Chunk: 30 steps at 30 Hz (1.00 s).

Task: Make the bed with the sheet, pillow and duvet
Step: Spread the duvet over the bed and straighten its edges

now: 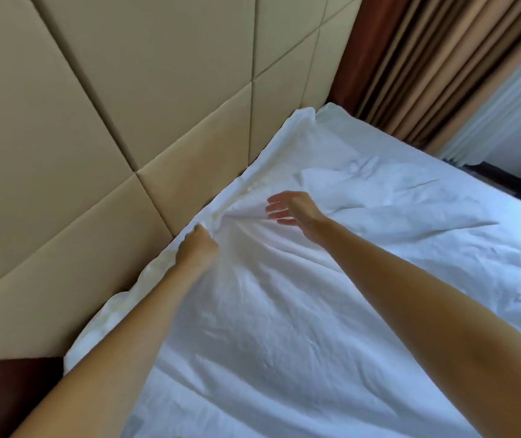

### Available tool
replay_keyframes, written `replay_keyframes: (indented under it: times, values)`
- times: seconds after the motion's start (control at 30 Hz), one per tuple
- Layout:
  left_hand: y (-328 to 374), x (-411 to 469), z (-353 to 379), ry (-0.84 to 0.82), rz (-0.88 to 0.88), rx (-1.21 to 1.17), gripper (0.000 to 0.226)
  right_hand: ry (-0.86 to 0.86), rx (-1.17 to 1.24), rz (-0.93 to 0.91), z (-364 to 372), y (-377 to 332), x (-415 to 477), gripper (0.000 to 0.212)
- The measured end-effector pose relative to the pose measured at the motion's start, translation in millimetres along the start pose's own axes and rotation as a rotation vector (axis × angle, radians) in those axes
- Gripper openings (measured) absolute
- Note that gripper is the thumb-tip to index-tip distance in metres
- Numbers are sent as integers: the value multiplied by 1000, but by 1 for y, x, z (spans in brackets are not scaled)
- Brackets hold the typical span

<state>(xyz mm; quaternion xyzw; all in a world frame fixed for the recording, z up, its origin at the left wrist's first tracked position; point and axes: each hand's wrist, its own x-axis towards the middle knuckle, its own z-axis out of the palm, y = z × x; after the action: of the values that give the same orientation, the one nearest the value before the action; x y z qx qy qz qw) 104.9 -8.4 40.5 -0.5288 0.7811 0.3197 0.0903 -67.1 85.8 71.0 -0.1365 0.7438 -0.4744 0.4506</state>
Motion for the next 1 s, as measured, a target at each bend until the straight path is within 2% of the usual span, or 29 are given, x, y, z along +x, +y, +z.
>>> replay_keyframes:
  times: [0.1,0.17,0.27,0.37,0.43,0.53,0.63,0.7,0.83,0.9,0.93,1.0]
  values:
    - [83,14,-9,137,171,-98,36,119,5,-50,-57,-11,3,29]
    - [135,26,-10,159,272,-143,35,216,8,-47,-96,-11,8,28]
    - [196,55,2,75,377,-130,19,332,-41,-38,-148,0,22,30]
    - [236,82,27,-90,399,-40,18,386,-91,-2,-186,13,41,32]
    - [256,95,47,-215,338,-52,34,403,-80,52,-206,21,56,30]
    - [276,109,79,-360,263,5,79,419,-2,163,-230,33,76,15]
    - [293,118,107,-429,291,22,100,366,66,272,-248,45,91,32]
    - [304,113,124,-524,350,-1,88,355,105,315,-258,53,100,46]
    - [318,58,145,-635,834,385,15,501,180,349,-275,60,112,89]
    - [312,26,150,-717,1061,634,15,533,152,406,-281,69,108,100]
    - [308,14,150,-748,1131,742,13,537,105,447,-283,75,103,96]
    - [300,3,147,-792,1161,806,10,586,15,493,-287,95,90,63]
